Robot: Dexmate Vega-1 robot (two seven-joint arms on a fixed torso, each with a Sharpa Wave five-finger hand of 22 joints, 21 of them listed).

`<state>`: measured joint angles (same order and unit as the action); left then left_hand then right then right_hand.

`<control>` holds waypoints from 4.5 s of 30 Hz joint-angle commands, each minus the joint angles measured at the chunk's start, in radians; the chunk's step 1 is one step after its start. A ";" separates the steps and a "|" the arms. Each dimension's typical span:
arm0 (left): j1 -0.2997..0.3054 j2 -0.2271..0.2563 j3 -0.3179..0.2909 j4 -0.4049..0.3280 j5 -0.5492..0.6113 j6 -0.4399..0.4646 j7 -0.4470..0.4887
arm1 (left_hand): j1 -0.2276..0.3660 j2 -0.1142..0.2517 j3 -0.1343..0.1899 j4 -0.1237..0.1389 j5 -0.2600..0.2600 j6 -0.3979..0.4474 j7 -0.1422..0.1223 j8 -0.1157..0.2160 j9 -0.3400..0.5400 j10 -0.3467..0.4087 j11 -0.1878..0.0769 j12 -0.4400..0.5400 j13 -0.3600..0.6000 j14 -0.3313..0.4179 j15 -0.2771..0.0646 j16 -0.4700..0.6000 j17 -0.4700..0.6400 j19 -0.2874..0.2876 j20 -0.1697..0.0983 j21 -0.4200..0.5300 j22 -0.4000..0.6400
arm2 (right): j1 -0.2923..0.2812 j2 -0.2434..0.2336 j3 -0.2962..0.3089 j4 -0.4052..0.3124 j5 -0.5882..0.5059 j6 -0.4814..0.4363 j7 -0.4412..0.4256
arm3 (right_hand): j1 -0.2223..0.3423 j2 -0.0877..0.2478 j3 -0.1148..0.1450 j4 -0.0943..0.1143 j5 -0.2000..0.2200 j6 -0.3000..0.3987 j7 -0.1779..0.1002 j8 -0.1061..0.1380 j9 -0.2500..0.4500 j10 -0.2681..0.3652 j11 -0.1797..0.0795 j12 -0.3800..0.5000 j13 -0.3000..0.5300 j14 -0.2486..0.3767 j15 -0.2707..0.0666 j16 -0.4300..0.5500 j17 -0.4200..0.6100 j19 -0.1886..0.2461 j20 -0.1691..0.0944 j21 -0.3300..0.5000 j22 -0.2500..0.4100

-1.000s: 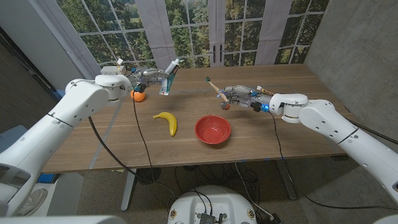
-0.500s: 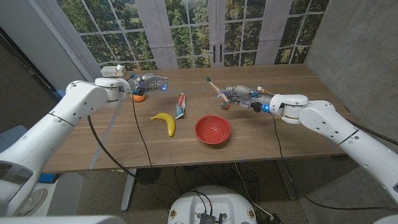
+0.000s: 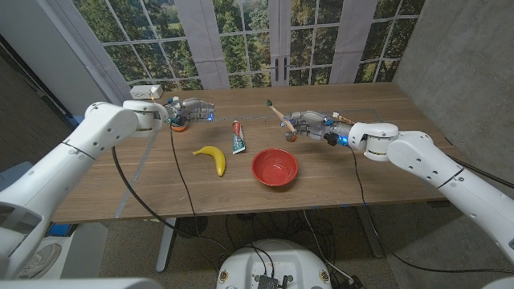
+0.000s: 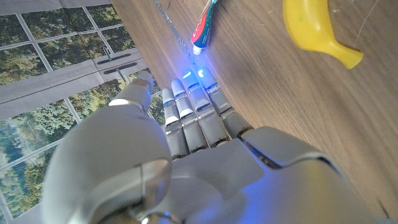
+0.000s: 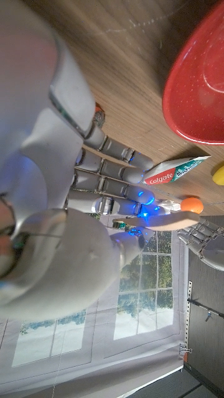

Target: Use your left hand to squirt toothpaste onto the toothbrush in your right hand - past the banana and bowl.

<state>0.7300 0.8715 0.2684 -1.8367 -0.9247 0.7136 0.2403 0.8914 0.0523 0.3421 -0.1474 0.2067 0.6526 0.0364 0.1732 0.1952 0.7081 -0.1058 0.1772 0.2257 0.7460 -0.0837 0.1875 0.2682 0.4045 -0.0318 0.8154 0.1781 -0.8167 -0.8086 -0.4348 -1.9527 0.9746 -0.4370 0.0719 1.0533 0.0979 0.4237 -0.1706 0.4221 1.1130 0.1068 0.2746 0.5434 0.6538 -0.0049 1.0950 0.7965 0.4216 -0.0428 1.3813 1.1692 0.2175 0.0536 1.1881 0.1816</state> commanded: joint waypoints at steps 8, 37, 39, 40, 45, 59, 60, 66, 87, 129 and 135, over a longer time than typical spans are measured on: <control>0.137 0.055 -0.028 0.052 0.105 -0.430 -0.272 | -0.183 -0.001 -0.014 0.024 -0.015 -0.214 -0.041 -0.001 -0.010 -0.316 0.084 -0.005 -0.028 -0.322 0.004 -0.013 -0.067 -0.142 0.052 -0.099 -0.001 | -0.012 -0.007 -0.009 -0.010 0.000 0.000 0.006 | 0.009 0.014 0.011 0.001 0.007 0.005 -0.004 0.001 0.004 0.003 -0.001 0.005 0.002 -0.003 -0.083 0.001 0.004 0.008 0.001 0.008 0.002; 0.235 0.090 -0.100 0.105 0.149 -0.718 -0.435 | -0.324 0.025 -0.009 0.018 -0.030 -0.359 -0.116 0.008 -0.016 -0.551 0.084 0.007 -0.043 -0.643 0.039 -0.021 -0.092 -0.343 0.033 -0.257 -0.005 | -0.065 -0.013 -0.074 -0.107 -0.192 0.064 -0.099 | -0.001 0.011 0.015 0.004 0.008 0.007 -0.008 -0.003 0.004 -0.002 -0.007 0.004 0.002 -0.004 -0.090 -0.016 -0.006 0.011 -0.005 0.009 0.001; 0.244 0.093 -0.109 0.102 0.146 -0.727 -0.435 | -0.324 0.024 -0.009 0.015 -0.029 -0.365 -0.119 0.006 -0.016 -0.556 0.084 0.007 -0.043 -0.650 0.038 -0.021 -0.093 -0.347 0.034 -0.261 -0.005 | -0.076 -0.019 -0.075 -0.122 -0.214 0.069 -0.117 | -0.001 0.012 0.015 0.004 0.008 0.006 -0.010 -0.002 0.006 -0.002 -0.007 0.004 0.003 -0.004 -0.090 -0.016 -0.007 0.012 -0.006 0.009 0.001; 0.251 0.094 -0.116 0.097 0.146 -0.731 -0.430 | -0.325 0.023 -0.009 0.013 -0.029 -0.368 -0.120 0.005 -0.016 -0.560 0.084 0.006 -0.043 -0.656 0.042 -0.021 -0.094 -0.352 0.039 -0.265 -0.005 | -0.082 -0.022 -0.078 -0.131 -0.231 0.073 -0.130 | -0.002 0.012 0.015 0.004 0.008 0.006 -0.009 -0.003 0.005 -0.003 -0.007 0.004 0.003 -0.007 -0.092 -0.017 -0.005 0.012 -0.007 0.009 0.001; 0.278 0.097 -0.141 0.087 0.140 -0.748 -0.420 | -0.329 0.019 -0.010 0.008 -0.030 -0.378 -0.127 0.003 -0.016 -0.570 0.085 0.005 -0.043 -0.662 0.042 -0.018 -0.095 -0.362 0.047 -0.274 -0.005 | -0.119 -0.040 -0.095 -0.190 -0.346 0.079 -0.222 | -0.006 0.012 0.017 0.006 0.009 0.006 -0.012 -0.005 0.002 -0.004 -0.011 0.003 0.002 -0.007 -0.092 -0.021 -0.003 0.012 -0.009 0.009 0.001; 0.300 0.085 -0.176 0.091 0.093 -0.758 -0.449 | -0.362 0.003 -0.022 0.001 -0.032 -0.414 -0.161 -0.002 -0.017 -0.625 0.061 0.002 -0.045 -0.724 0.050 -0.014 -0.097 -0.381 0.054 -0.311 -0.005 | -0.143 -0.033 -0.151 -0.262 -0.556 0.000 -0.340 | -0.018 0.009 0.021 0.007 0.007 0.012 -0.023 -0.005 -0.003 0.003 -0.017 0.001 -0.005 0.003 -0.102 -0.033 -0.004 0.016 -0.013 0.008 0.000; 0.304 0.083 -0.178 0.090 0.095 -0.766 -0.448 | -0.364 0.002 -0.022 0.001 -0.032 -0.414 -0.161 -0.001 -0.018 -0.627 0.062 0.002 -0.045 -0.724 0.050 -0.014 -0.097 -0.381 0.054 -0.311 -0.005 | -0.144 -0.033 -0.159 -0.269 -0.580 -0.006 -0.351 | -0.018 0.010 0.020 0.007 0.006 0.012 -0.023 -0.005 -0.003 0.003 -0.019 0.000 -0.007 0.002 -0.103 -0.032 -0.003 0.016 -0.013 0.008 0.000; 0.318 0.086 -0.194 0.085 0.098 -0.783 -0.454 | -0.371 -0.001 -0.026 0.002 -0.033 -0.417 -0.166 0.000 -0.018 -0.631 0.059 0.003 -0.045 -0.724 0.050 -0.012 -0.096 -0.378 0.057 -0.314 -0.005 | -0.143 -0.013 -0.233 -0.301 -0.765 -0.055 -0.421 | -0.023 0.008 0.025 0.007 0.006 0.016 -0.028 -0.005 -0.007 0.004 -0.028 0.002 -0.002 0.005 -0.113 -0.039 0.000 0.017 -0.016 0.007 -0.001; 0.339 0.077 -0.235 0.074 0.106 -0.846 -0.481 | -0.384 -0.003 -0.027 0.000 -0.032 -0.439 -0.183 -0.001 -0.018 -0.652 0.056 0.004 -0.046 -0.725 0.048 -0.009 -0.097 -0.373 0.061 -0.325 -0.004 | -0.175 0.027 -0.354 -0.337 -1.158 -0.146 -0.465 | -0.039 0.001 0.035 0.007 -0.002 0.027 -0.045 -0.005 -0.023 0.015 -0.050 -0.005 -0.015 0.022 -0.136 -0.054 0.010 0.022 -0.024 0.002 -0.002; 0.290 -0.010 -0.211 0.176 0.029 -0.902 -0.571 | -0.561 0.170 0.139 0.203 0.017 -0.471 -0.176 0.001 -0.023 -0.676 0.015 0.009 -0.053 -0.730 -0.047 -0.002 -0.089 -0.338 0.001 -0.393 -0.005 | -0.222 0.161 -0.444 -0.140 -1.682 -0.090 -0.443 | -0.065 -0.027 0.069 0.002 -0.037 0.063 -0.088 -0.008 -0.072 0.054 -0.087 -0.021 -0.048 0.072 -0.168 -0.108 0.012 0.042 -0.037 -0.010 -0.004; 0.298 -0.006 -0.217 0.169 0.024 -0.900 -0.570 | -0.559 0.161 0.172 0.215 0.020 -0.478 -0.184 0.000 -0.023 -0.677 0.016 0.009 -0.054 -0.730 -0.049 -0.002 -0.091 -0.332 0.006 -0.397 -0.005 | -0.215 0.192 -0.456 -0.145 -1.747 -0.169 -0.383 | -0.072 -0.037 0.078 0.001 -0.046 0.065 -0.115 -0.012 -0.083 0.053 -0.103 -0.035 -0.064 0.078 -0.169 -0.128 0.010 0.041 -0.038 -0.015 -0.004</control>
<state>1.0184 0.8719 0.0625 -1.6699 -0.8898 -0.1784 -0.3353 0.3317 0.1869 0.5014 0.0660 0.2202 0.1784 -0.1430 0.1733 0.1722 0.0333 -0.0893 0.1850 0.1720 0.0213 -0.0286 0.1781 0.1767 0.0635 -0.0285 0.4214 0.1723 -1.0341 -0.6568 -0.8695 -2.1216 -0.6382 -0.5335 -0.3650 0.9695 0.0673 0.4914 -0.1703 0.3797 1.1485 0.0306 0.2628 0.4615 0.7091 -0.0793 1.0645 0.7352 0.4886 -0.0442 1.2580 1.1799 0.2518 0.0194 1.1755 0.1770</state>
